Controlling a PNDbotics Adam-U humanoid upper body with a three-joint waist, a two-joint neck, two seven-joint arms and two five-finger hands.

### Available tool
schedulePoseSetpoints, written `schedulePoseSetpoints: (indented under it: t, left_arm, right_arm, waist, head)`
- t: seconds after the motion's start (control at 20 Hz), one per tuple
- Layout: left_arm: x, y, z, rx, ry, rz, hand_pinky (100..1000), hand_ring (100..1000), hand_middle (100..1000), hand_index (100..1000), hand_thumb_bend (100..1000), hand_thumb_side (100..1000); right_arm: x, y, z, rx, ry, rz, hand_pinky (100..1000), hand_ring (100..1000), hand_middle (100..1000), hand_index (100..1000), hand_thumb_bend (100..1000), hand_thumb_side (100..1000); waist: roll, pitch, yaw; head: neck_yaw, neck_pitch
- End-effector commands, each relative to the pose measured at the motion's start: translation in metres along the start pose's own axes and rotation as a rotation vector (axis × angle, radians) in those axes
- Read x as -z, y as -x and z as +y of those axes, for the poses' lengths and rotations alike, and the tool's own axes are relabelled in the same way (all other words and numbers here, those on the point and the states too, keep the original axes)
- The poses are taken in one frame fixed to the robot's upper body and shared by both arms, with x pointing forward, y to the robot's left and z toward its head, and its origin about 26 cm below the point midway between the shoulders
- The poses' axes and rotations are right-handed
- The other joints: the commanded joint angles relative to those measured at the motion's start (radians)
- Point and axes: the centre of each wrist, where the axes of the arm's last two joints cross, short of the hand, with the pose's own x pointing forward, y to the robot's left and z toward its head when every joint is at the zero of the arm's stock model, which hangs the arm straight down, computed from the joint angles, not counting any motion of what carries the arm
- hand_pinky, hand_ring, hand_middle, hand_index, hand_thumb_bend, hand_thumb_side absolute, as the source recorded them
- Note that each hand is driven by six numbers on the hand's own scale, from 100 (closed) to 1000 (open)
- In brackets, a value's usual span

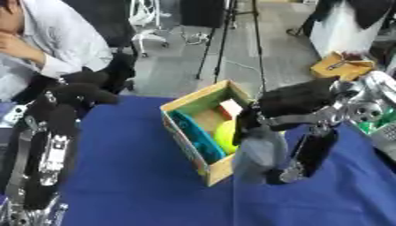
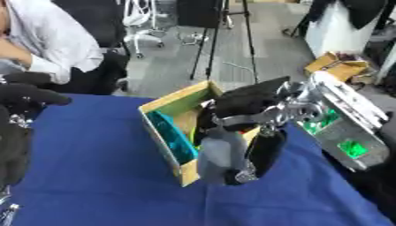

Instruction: Pick up objects on the table and place them in the box.

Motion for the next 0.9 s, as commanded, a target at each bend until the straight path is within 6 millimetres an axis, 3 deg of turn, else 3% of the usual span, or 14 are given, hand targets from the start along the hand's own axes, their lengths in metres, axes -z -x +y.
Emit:
schedulePoseSetpoints:
  t: [0.05,0.65,0.9]
  left_arm:
    - [0.007,-0.005,0.003,0.019,0.030,-0.030,705,653,748,750,100,645]
    - [0.013,-0.007,0.004,0.024,0.049,-0.058,702,647,749,750,100,641]
    - [0.020,-0.008,0.002,0.017,0.059,-0.089,702,648,749,750,100,635]
  right_arm:
    - [-0.011,0.013,-0.010,-0.017,0.017,0.056,214,374,307,393,136,122]
    - [-0.015,0.040,-0.018,0.011,0.094,0.145,188,348,279,379,100,114]
    - [-0.019,0.059,-0.018,0.042,0.128,0.208,178,336,265,371,100,114]
  waist:
    - [-0.002,-0.014,0.003]
    - [-0.010,0.024,0.026]
    - [-0.009,0.051,0.065]
  head:
    - [-0.004,-0.024]
    - [-0.020,-0.068]
    - [-0.049,-0.101]
